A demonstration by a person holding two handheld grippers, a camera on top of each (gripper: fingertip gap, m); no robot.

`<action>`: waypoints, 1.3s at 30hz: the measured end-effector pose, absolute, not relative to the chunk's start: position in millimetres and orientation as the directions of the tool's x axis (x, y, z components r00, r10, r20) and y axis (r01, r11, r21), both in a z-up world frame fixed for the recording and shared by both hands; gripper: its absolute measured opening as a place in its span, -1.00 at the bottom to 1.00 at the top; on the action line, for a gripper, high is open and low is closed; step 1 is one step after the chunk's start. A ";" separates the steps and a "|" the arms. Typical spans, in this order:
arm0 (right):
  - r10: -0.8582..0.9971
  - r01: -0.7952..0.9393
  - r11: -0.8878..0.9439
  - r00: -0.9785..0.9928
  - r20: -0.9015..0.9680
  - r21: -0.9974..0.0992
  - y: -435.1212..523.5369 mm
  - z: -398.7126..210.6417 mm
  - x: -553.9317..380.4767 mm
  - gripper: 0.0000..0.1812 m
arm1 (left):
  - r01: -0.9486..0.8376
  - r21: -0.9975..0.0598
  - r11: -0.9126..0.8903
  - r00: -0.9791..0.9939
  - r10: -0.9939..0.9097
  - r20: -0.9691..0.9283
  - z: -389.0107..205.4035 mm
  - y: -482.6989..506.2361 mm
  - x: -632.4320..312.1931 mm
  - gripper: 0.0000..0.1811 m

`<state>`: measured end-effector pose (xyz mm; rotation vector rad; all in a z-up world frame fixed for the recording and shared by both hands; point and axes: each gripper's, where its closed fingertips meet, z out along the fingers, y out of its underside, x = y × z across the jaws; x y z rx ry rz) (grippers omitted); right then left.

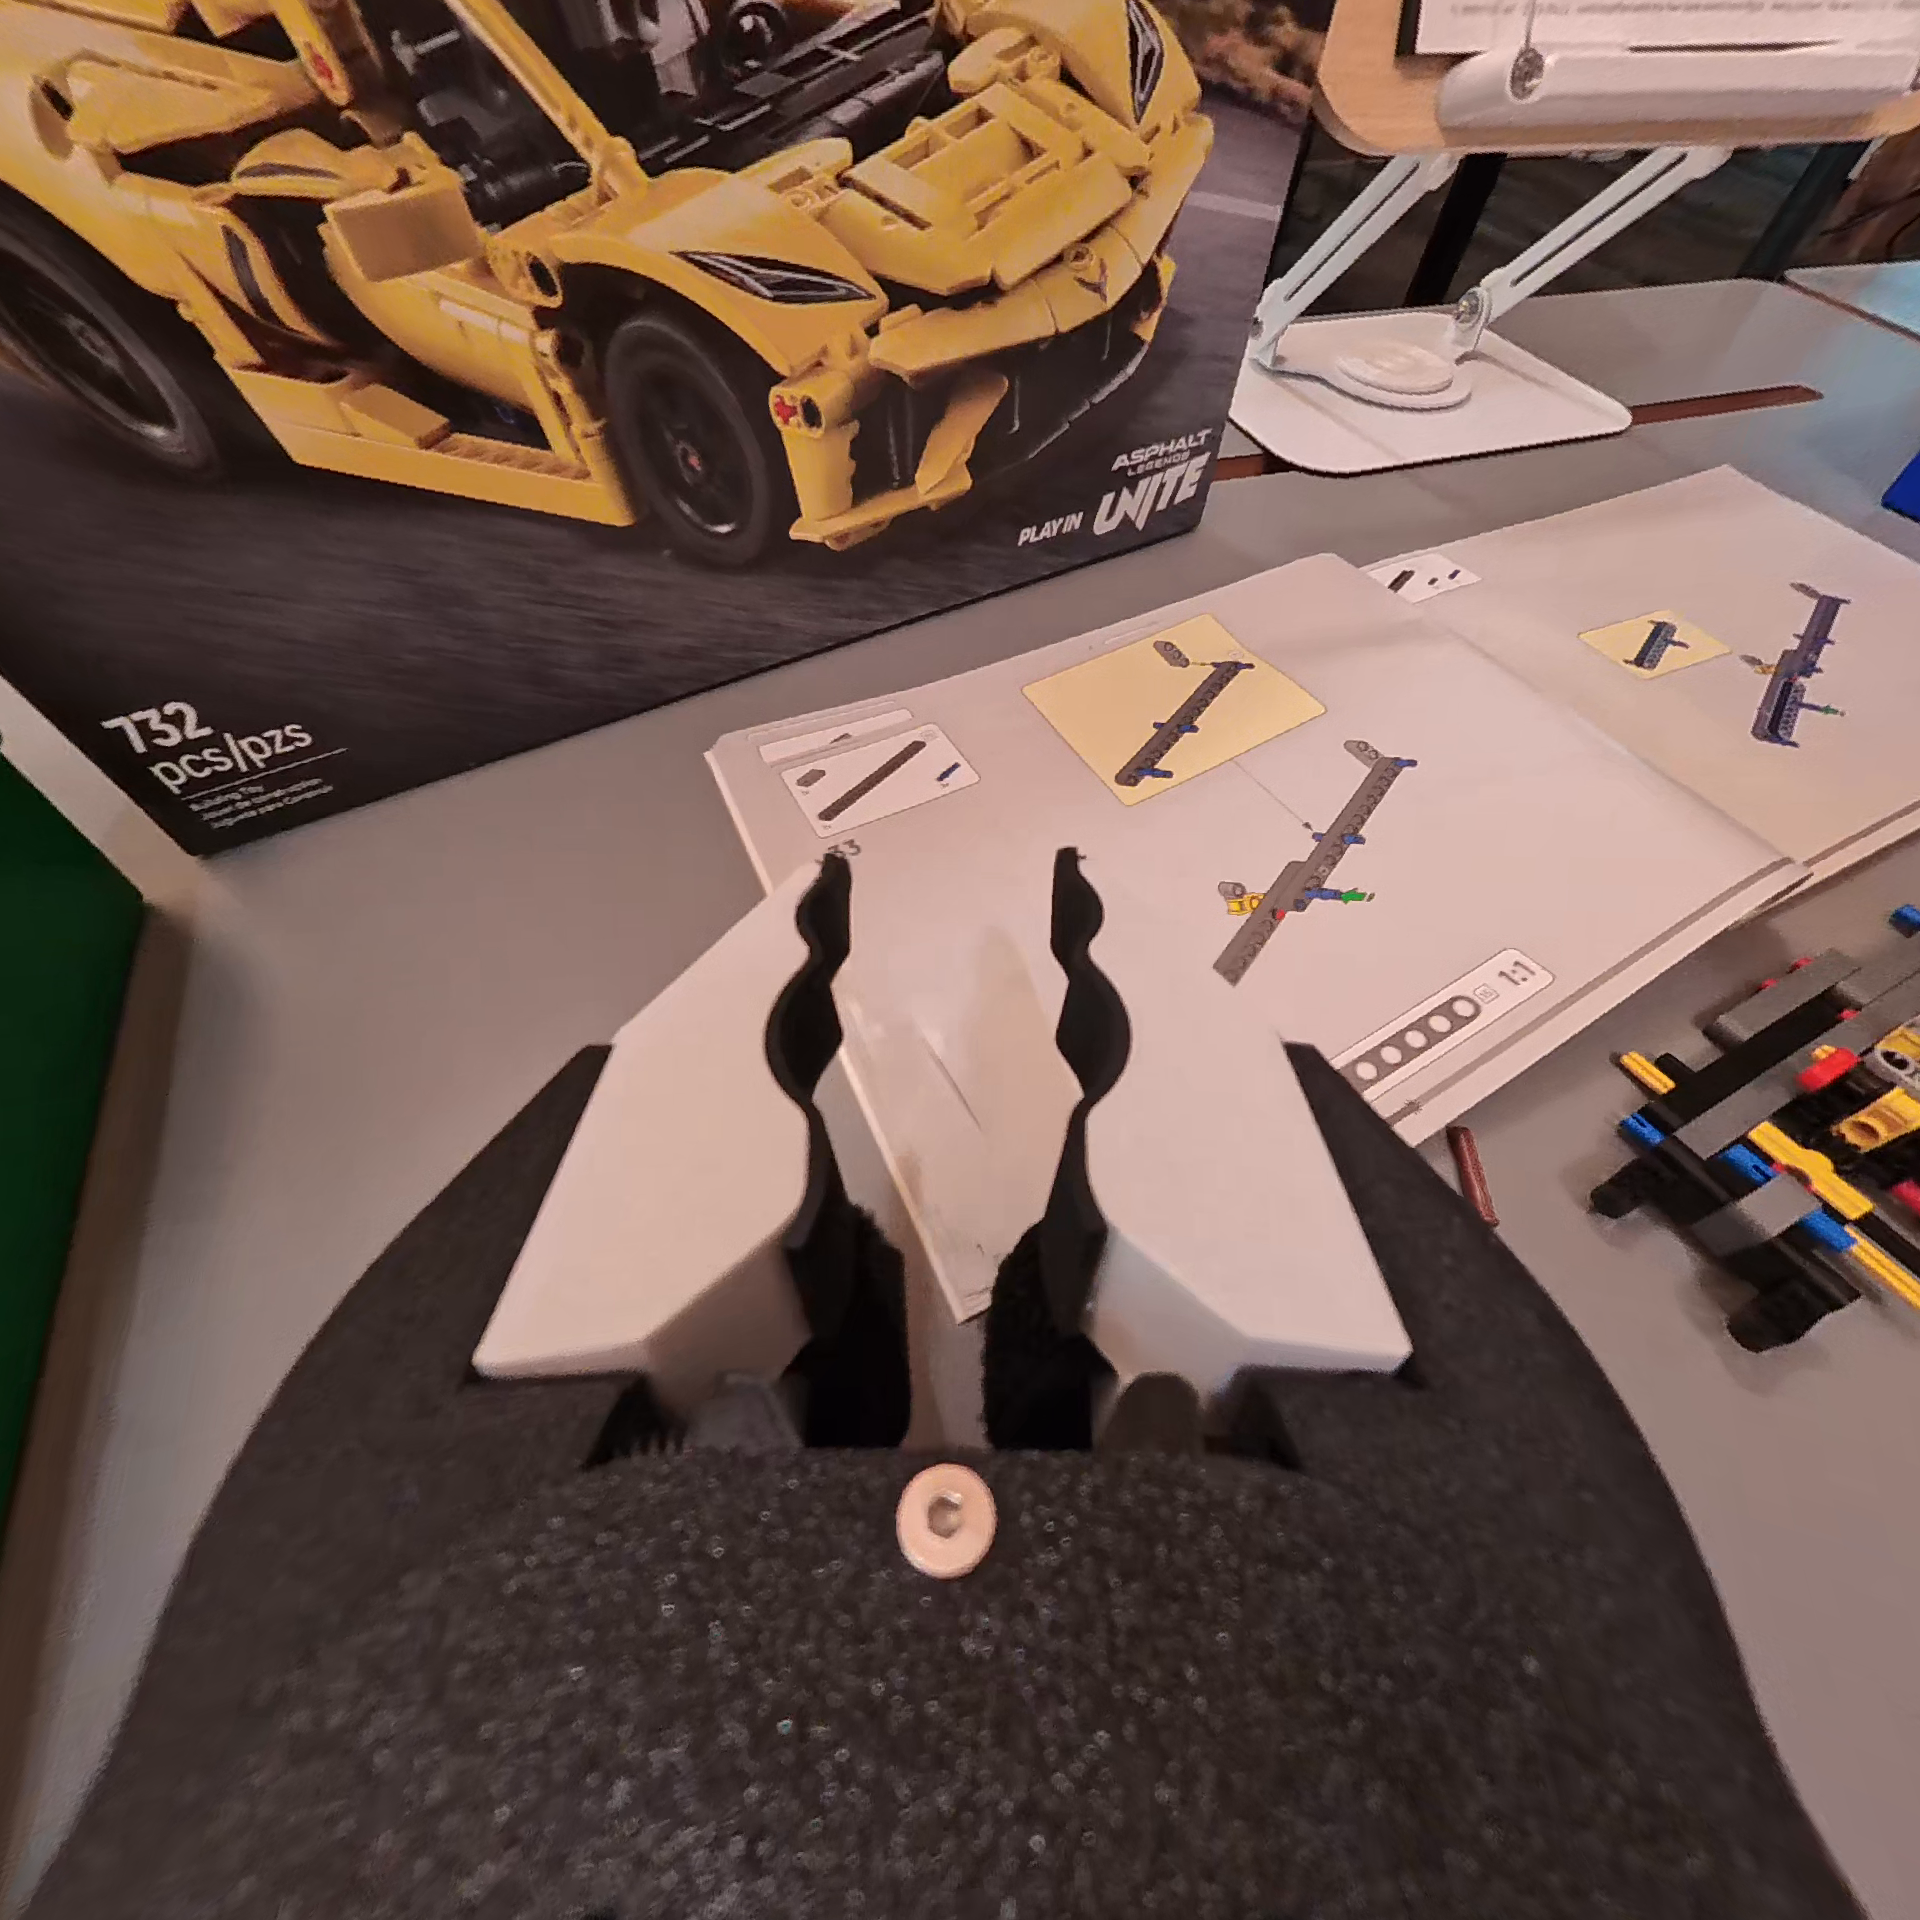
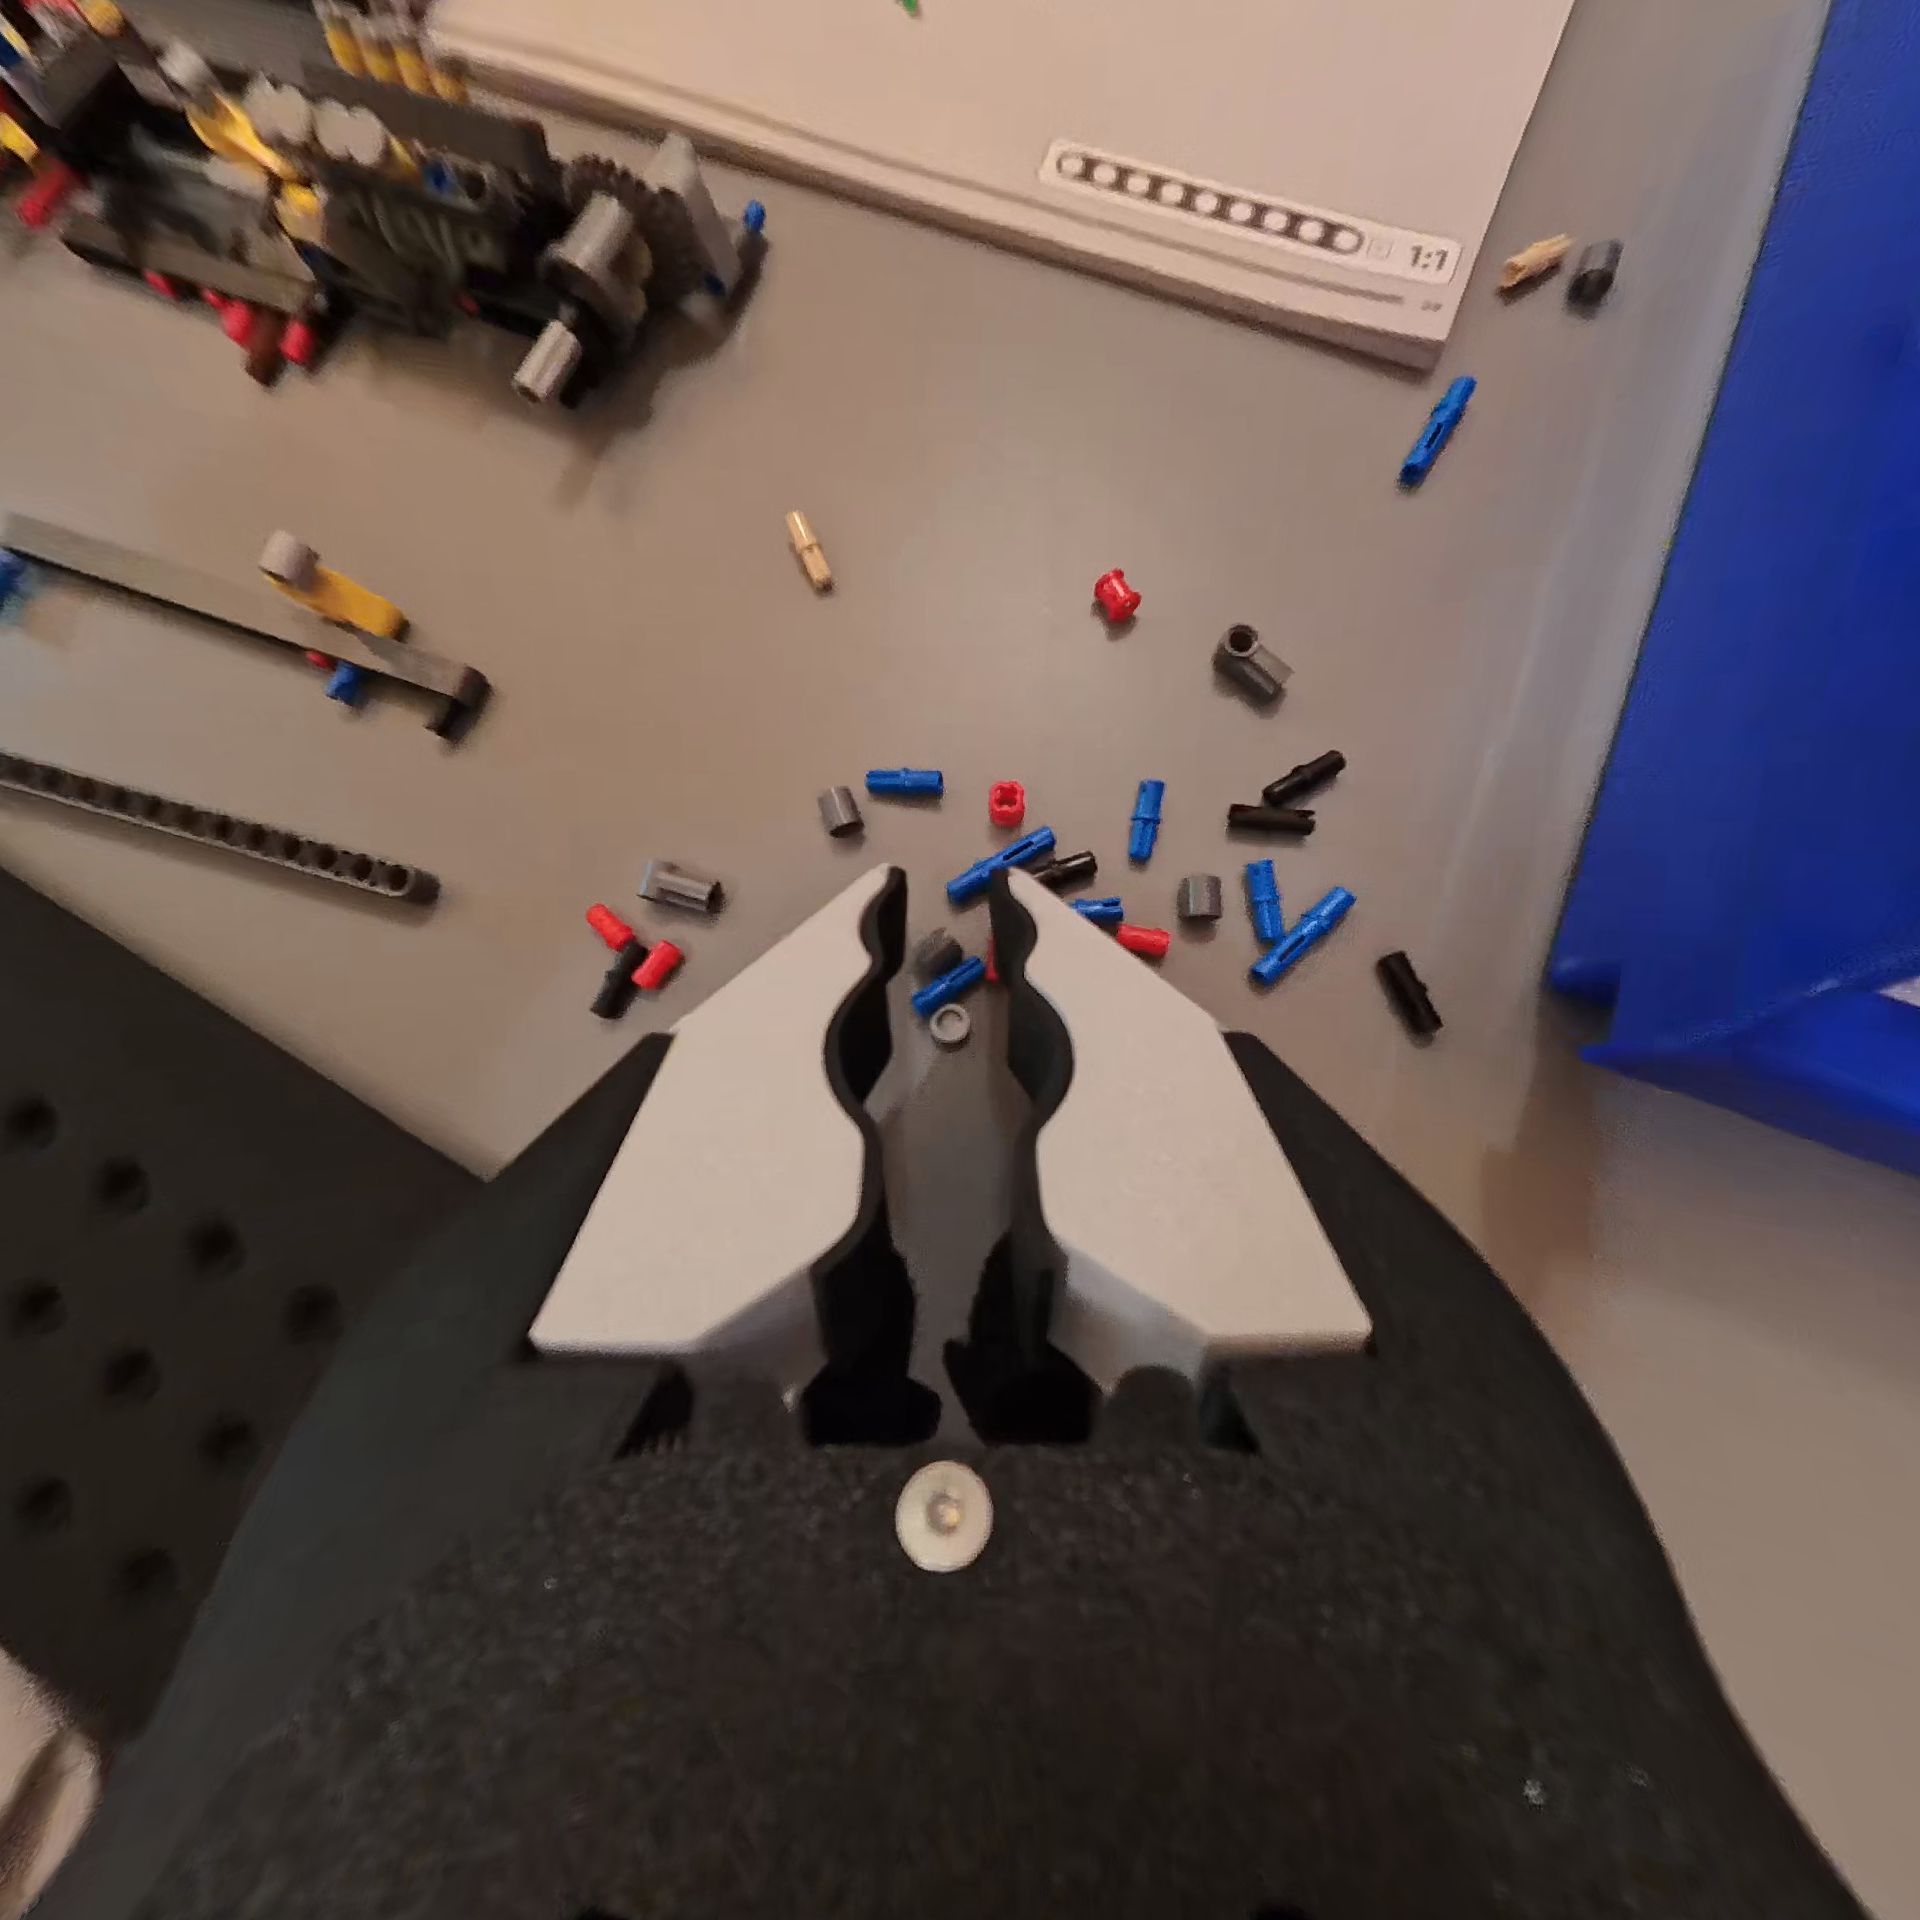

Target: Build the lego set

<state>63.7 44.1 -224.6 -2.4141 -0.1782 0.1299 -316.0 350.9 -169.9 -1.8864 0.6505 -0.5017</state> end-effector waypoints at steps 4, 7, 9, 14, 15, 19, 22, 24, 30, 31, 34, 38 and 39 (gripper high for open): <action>0.156 0.086 -0.762 0.986 -0.053 -0.642 45.1 -228.7 62.4 -0.86 | -0.202 -0.923 -0.326 0.771 -0.635 0.056 -169.9 352.5 -317.8 -0.59; 0.135 0.089 -0.787 0.990 -0.031 -0.611 43.9 -234.5 67.3 -0.88 | -0.209 -0.923 -0.322 0.765 -0.642 0.051 -170.1 351.4 -315.5 -0.59; 0.132 0.093 -0.787 0.991 -0.020 -0.610 46.4 -234.8 67.8 -0.90 | -0.219 -0.922 -0.319 0.763 -0.645 0.042 -170.9 350.8 -314.2 -0.59; 0.142 0.123 -0.796 0.990 0.014 -0.592 48.1 -235.5 67.9 -1.00 | -0.227 -0.923 -0.311 0.757 -0.653 0.034 -170.2 348.8 -311.7 -0.59; 0.146 0.128 -0.799 0.989 0.016 -0.587 47.2 -235.2 66.8 -1.00 | -0.227 -0.923 -0.310 0.756 -0.654 0.034 -169.8 348.4 -311.6 -0.59; 0.142 0.141 -0.798 0.989 0.044 -0.587 43.0 -227.9 65.8 -1.00 | -0.222 -0.927 -0.303 0.755 -0.655 0.033 -166.9 347.2 -311.9 -0.59; 0.138 0.121 -0.777 0.990 0.020 -0.617 43.7 -219.2 61.6 -1.00 | -0.216 -0.930 -0.297 0.754 -0.656 0.034 -164.7 345.9 -312.0 -0.59; 0.168 0.132 -0.749 0.986 0.006 -0.649 47.4 -209.5 52.2 -1.00 | -0.215 -0.931 -0.297 0.753 -0.657 0.036 -163.9 344.9 -311.7 -0.59; 0.158 0.163 -0.733 0.985 0.067 -0.660 52.0 -197.7 49.2 -1.00 | -0.222 -0.932 -0.287 0.748 -0.664 0.026 -162.4 341.9 -310.2 -0.59; 0.132 0.148 -0.770 0.989 0.071 -0.621 48.9 -206.9 56.8 -0.94 | -0.225 -0.931 -0.287 0.747 -0.664 0.024 -162.7 341.6 -310.1 -0.59; 0.107 0.074 -0.834 0.994 -0.028 -0.547 44.0 -229.1 57.5 -0.79 | -0.228 -0.931 -0.286 0.745 -0.666 0.022 -162.6 340.8 -309.6 -0.59; 0.077 0.068 -0.824 0.997 0.007 -0.563 46.2 -230.6 65.0 -0.89 | -0.231 -0.930 -0.286 0.745 -0.667 0.020 -162.9 340.5 -309.7 -0.59; 0.081 0.064 -0.821 0.997 -0.004 -0.567 47.2 -231.1 62.9 -0.91 | -0.231 -0.930 -0.285 0.746 -0.666 0.018 -162.7 340.5 -309.7 -0.59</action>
